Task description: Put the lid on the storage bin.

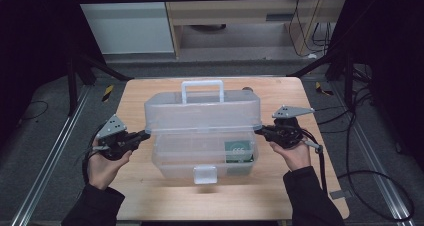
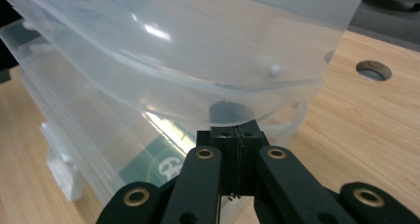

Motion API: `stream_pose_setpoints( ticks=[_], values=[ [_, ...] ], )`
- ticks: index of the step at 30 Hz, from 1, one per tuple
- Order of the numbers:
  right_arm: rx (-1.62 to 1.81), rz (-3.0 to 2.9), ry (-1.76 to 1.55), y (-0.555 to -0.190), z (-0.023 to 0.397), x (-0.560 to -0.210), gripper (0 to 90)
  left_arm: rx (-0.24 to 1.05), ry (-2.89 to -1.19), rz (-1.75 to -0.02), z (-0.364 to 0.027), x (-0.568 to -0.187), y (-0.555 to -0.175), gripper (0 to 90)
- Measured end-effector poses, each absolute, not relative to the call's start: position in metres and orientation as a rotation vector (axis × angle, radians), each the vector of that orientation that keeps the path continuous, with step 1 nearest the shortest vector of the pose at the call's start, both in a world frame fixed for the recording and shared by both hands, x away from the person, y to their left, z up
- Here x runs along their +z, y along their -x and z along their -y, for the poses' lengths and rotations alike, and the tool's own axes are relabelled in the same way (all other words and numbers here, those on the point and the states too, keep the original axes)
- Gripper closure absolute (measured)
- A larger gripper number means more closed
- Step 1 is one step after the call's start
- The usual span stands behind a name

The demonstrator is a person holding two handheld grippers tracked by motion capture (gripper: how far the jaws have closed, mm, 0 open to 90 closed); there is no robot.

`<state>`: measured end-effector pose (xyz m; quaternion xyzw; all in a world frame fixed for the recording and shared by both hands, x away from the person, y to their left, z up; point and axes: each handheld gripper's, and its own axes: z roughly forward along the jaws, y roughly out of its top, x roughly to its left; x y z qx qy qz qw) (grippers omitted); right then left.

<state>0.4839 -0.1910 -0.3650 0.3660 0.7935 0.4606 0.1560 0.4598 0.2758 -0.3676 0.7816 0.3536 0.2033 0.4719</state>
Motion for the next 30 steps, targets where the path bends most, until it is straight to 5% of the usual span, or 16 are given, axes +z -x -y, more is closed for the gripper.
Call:
stream_pose_setpoints(
  ticks=[30],
  values=[
    [1.158,-2.296,-1.132,-0.462,0.207,-0.403,90.0,0.51,-1.969,-1.059,-0.31,-0.415,-0.474,85.3]
  ],
)
